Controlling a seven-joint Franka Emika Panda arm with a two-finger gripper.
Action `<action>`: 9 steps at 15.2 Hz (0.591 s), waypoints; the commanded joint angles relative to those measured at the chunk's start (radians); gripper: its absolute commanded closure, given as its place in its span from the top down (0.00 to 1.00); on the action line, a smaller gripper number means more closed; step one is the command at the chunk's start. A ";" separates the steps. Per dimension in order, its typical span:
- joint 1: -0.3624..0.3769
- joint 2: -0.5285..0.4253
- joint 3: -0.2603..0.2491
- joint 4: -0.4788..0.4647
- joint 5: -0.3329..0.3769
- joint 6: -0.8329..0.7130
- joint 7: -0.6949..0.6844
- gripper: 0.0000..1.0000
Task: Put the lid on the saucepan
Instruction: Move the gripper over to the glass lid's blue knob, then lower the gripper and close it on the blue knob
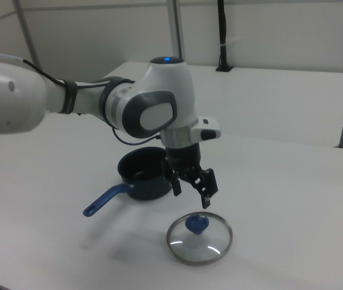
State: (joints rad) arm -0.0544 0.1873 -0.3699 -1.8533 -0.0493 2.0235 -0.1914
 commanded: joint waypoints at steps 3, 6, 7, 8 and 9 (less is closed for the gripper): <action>0.013 0.063 -0.004 -0.067 -0.006 0.142 -0.036 1.00; 0.013 0.076 -0.004 -0.095 -0.004 0.175 -0.100 1.00; 0.010 0.078 -0.004 -0.096 -0.004 0.175 -0.114 0.99; 0.008 0.080 -0.004 -0.099 -0.004 0.176 -0.129 0.97; 0.008 0.084 -0.004 -0.106 -0.004 0.178 -0.137 0.96</action>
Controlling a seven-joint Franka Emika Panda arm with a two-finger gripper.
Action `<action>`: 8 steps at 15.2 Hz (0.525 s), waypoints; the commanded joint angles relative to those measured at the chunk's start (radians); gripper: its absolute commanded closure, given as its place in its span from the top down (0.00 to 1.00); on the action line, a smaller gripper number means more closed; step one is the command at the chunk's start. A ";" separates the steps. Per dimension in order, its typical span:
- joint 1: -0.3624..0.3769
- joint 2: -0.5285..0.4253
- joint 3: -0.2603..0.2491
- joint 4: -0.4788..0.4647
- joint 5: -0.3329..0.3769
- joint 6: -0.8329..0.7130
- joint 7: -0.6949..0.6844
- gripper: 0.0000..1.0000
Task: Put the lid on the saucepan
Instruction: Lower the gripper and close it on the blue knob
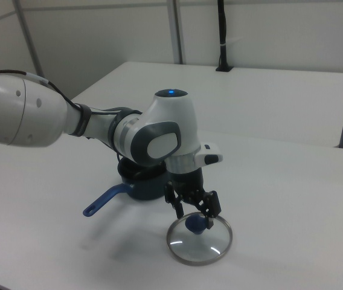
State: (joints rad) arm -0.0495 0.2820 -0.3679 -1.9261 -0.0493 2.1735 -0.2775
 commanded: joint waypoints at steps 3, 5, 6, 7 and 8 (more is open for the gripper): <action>0.003 0.000 -0.006 -0.034 -0.004 0.055 -0.054 0.89; 0.002 0.002 -0.006 -0.034 -0.004 0.060 -0.055 0.86; 0.000 0.003 -0.006 -0.034 -0.004 0.063 -0.060 0.84; 0.000 0.006 -0.006 -0.034 -0.004 0.063 -0.068 0.82; 0.000 0.011 -0.006 -0.033 -0.004 0.065 -0.075 0.78</action>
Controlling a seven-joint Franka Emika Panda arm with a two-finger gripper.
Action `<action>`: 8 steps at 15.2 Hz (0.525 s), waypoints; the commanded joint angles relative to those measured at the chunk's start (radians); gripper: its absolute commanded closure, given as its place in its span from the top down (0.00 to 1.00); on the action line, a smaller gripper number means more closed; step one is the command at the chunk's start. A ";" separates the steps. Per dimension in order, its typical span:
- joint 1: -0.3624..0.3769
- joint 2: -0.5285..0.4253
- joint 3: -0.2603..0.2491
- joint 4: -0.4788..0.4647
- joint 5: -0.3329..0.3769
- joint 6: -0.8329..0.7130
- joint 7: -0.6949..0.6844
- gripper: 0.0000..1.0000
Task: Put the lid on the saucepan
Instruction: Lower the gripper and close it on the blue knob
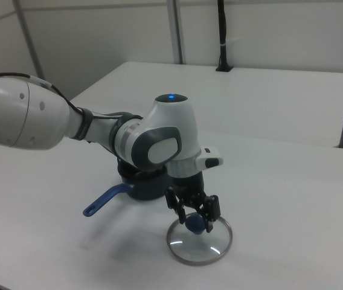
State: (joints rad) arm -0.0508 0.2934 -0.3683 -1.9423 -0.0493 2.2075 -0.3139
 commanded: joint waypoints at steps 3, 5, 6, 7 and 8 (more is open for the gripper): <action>0.000 0.000 -0.006 -0.015 0.002 0.029 -0.050 0.67; 0.000 0.000 -0.006 -0.015 0.002 0.029 -0.050 0.61; 0.000 0.000 -0.006 -0.015 0.002 0.028 -0.051 0.59; 0.000 -0.002 -0.006 -0.014 0.003 0.024 -0.051 0.56; -0.001 -0.005 -0.006 -0.014 0.002 0.021 -0.051 0.56</action>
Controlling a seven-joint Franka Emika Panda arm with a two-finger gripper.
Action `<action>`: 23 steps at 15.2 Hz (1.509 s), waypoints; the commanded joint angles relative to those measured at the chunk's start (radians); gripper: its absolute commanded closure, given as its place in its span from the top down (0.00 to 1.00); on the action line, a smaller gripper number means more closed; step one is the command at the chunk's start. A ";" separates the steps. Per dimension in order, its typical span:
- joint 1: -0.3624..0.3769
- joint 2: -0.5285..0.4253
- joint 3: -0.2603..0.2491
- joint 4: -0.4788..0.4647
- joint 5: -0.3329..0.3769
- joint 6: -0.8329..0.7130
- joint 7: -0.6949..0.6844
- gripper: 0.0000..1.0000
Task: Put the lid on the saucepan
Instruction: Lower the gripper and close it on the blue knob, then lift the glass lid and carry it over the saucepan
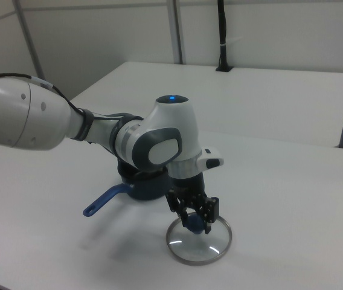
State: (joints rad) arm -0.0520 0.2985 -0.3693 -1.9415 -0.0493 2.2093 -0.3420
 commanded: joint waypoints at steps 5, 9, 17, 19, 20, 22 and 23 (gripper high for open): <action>-0.003 -0.047 -0.019 0.018 0.005 -0.063 -0.038 0.53; 0.004 -0.073 -0.052 0.113 0.023 -0.164 -0.026 0.52; 0.083 -0.073 -0.037 0.277 0.043 -0.232 0.190 0.51; 0.125 -0.072 -0.036 0.292 0.043 -0.237 0.230 0.50; 0.159 -0.070 -0.034 0.299 0.043 -0.258 0.254 0.51; 0.214 -0.064 -0.036 0.300 0.043 -0.279 0.288 0.51; 0.242 -0.061 -0.036 0.300 0.042 -0.283 0.313 0.51</action>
State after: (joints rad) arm 0.1102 0.2348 -0.3936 -1.6605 -0.0151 1.9727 -0.0943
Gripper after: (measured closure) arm 0.339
